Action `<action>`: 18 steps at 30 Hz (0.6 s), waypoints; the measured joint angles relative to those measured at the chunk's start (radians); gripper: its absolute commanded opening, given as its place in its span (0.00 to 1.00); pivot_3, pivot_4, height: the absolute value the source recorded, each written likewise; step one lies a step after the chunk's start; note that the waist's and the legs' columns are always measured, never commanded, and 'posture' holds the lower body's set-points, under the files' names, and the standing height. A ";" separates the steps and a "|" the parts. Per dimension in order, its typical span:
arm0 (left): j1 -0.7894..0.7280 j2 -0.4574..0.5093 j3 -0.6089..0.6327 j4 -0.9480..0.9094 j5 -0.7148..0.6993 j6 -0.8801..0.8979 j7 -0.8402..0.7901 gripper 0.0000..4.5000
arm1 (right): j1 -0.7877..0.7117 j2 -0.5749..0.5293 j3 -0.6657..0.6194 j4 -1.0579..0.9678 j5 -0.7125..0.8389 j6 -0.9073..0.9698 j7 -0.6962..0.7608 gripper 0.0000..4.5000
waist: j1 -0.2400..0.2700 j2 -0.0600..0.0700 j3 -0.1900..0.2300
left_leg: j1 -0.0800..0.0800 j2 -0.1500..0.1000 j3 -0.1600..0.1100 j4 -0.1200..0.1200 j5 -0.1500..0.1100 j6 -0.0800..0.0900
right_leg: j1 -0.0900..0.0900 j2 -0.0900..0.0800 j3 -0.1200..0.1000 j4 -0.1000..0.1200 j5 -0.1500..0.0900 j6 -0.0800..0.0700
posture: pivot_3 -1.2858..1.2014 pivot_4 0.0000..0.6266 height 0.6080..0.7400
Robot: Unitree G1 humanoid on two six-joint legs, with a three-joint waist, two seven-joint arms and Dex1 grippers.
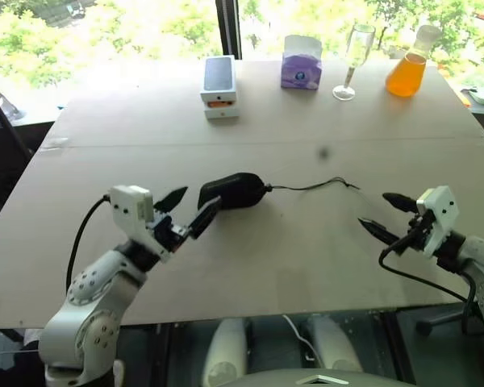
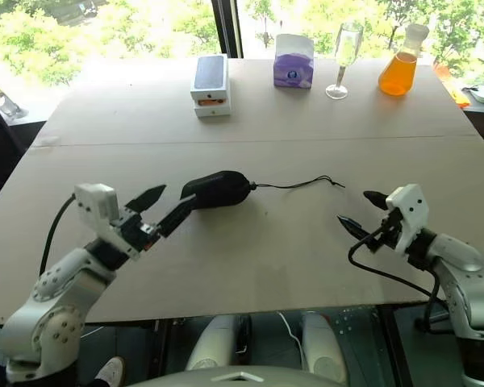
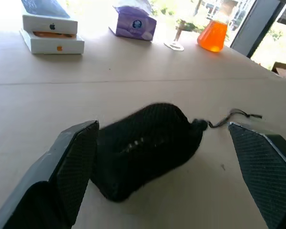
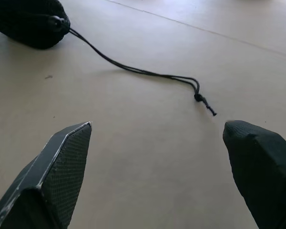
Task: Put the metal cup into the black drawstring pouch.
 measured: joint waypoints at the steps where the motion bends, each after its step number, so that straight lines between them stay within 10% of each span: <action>1: 0.029 0.006 0.003 -0.009 -0.008 -0.006 -0.013 1.00 | 0.012 -0.003 0.002 -0.001 -0.005 -0.008 0.008 1.00 | 0.001 0.000 0.000 | 0.000 0.000 0.000 0.000 0.000 0.000 | 0.000 0.000 0.000 0.000 0.000 0.000 | 0.52 0.24 1.00; 18: 0.229 0.048 0.072 0.026 -0.012 -0.179 -0.120 1.00 | 0.102 0.004 -0.047 -0.061 0.034 -0.088 0.030 1.00 | 0.001 -0.002 -0.002 | 0.001 0.000 0.000 0.000 0.000 0.000 | 0.001 0.000 0.000 -0.001 -0.001 -0.001 | 0.52 0.24 1.00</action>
